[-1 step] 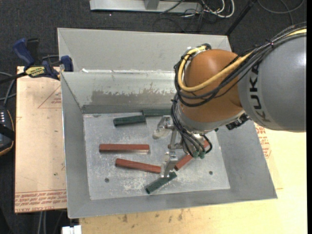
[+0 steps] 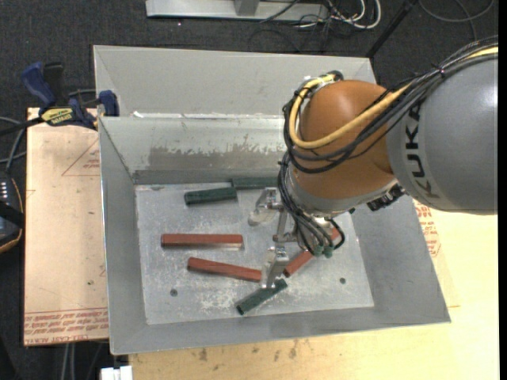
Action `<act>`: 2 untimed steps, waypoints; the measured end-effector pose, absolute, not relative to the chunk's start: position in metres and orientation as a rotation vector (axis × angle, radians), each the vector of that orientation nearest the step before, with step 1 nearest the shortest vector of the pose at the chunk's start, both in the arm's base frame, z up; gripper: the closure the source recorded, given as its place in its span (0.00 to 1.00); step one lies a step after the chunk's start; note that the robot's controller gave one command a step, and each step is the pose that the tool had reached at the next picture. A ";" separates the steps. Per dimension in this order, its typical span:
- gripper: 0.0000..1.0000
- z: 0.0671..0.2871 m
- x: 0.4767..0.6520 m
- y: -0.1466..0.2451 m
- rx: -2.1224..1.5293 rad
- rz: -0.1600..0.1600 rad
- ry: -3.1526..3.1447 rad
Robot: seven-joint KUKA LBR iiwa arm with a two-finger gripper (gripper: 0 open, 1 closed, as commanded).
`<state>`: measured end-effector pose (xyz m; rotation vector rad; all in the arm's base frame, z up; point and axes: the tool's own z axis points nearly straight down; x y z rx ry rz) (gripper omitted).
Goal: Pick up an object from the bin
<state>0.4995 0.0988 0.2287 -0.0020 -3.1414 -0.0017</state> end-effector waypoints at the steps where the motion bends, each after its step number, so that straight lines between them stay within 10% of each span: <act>1: 0.00 0.187 0.499 0.109 0.028 -0.003 -3.150; 2: 0.00 0.118 0.495 0.114 0.008 -0.004 -3.146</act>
Offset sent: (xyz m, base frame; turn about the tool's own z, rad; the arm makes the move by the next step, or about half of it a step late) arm -0.0086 0.0179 -0.1587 0.0111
